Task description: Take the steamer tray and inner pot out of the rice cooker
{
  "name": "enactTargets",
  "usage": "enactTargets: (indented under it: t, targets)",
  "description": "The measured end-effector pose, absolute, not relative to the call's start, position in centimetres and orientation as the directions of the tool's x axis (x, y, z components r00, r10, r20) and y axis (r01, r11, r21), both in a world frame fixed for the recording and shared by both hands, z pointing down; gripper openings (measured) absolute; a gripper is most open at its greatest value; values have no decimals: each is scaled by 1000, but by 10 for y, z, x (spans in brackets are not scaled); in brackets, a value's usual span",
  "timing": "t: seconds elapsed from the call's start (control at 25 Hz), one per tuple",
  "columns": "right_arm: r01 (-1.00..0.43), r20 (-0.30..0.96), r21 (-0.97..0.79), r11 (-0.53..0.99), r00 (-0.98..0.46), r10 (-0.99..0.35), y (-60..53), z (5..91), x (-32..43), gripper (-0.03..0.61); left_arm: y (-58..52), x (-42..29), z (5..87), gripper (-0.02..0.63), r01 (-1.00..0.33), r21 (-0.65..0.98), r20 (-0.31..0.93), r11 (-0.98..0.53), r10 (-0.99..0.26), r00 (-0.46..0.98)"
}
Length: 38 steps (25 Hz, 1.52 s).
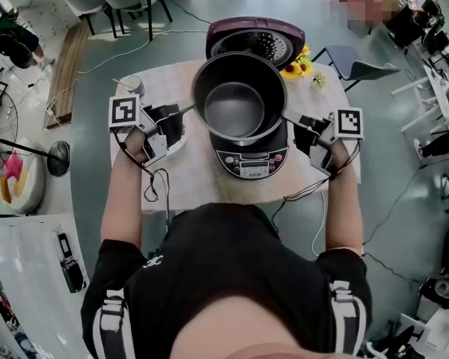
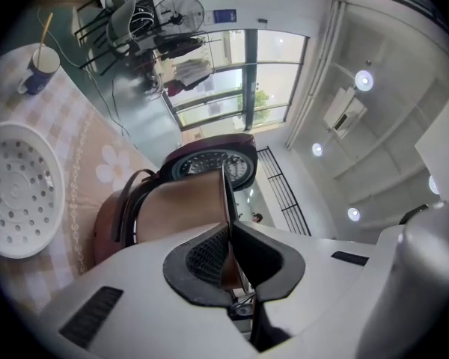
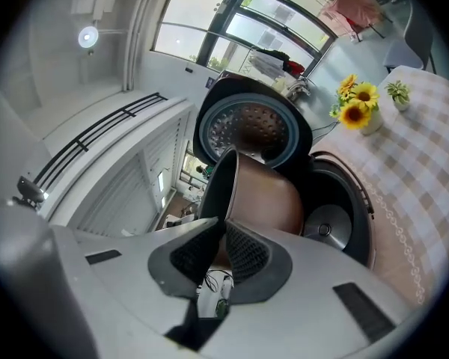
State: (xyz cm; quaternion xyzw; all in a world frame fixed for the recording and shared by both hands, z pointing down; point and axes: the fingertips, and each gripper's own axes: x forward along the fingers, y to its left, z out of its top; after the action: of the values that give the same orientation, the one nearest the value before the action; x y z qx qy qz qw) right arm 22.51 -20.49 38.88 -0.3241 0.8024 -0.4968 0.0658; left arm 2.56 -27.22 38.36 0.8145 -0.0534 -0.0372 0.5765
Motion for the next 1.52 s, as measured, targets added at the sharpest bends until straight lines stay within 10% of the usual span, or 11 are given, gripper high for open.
enactTargets:
  t: [1.52]
  targets:
    - [-171, 190, -866, 471, -982, -7, -230, 482, -151, 32, -189, -346, 483, 15, -251, 959, 98, -134, -672, 734]
